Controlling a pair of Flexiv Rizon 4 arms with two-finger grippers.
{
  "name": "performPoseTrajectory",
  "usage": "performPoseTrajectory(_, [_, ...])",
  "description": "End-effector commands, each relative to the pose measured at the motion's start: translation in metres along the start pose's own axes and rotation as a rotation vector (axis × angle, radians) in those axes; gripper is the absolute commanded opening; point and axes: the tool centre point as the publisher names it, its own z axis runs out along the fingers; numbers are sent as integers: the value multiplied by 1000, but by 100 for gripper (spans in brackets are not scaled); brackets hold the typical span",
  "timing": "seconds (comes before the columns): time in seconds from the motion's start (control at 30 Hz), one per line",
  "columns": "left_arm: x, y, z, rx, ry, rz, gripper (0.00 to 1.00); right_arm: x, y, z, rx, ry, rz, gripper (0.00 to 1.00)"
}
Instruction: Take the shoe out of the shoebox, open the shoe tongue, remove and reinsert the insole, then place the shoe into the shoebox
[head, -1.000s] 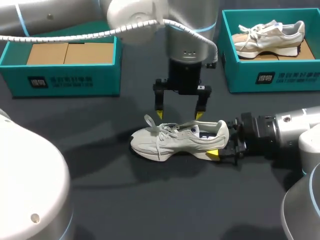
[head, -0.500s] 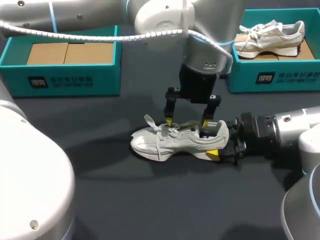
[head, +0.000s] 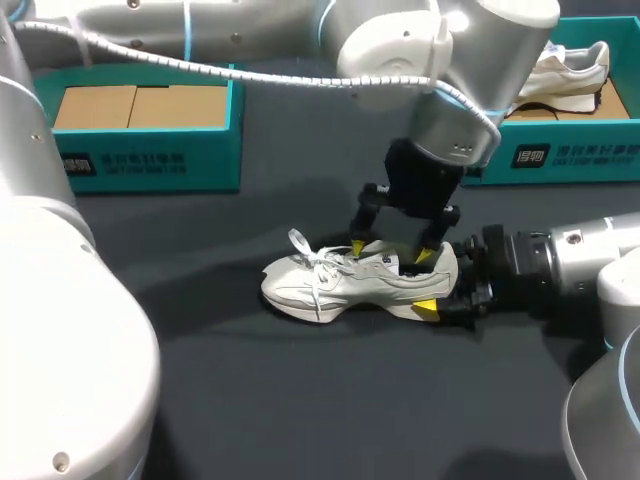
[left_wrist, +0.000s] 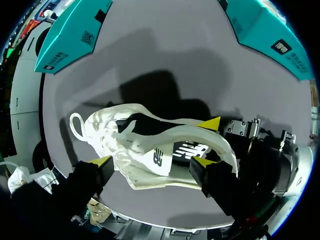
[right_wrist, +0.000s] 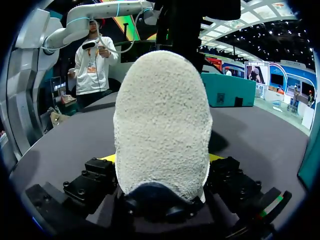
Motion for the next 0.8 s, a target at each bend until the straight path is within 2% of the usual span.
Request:
performPoseTrajectory(0.03, [9, 1, 9, 4, -75, -4, 100, 1, 0, 1, 4, 0, 0, 0])
performPoseTrajectory(0.3, [11, 1, 20, -22, -122, -7, 100, 1, 0, 1, 4, 0, 0, 0])
performPoseTrajectory(0.53, [-2, -3, 22, -54, -168, -4, 100, 1, 0, 1, 4, 0, 0, 0])
performPoseTrajectory(0.8, [-18, 0, 23, -53, -211, 20, 100, 1, 0, 1, 4, 0, 0, 0])
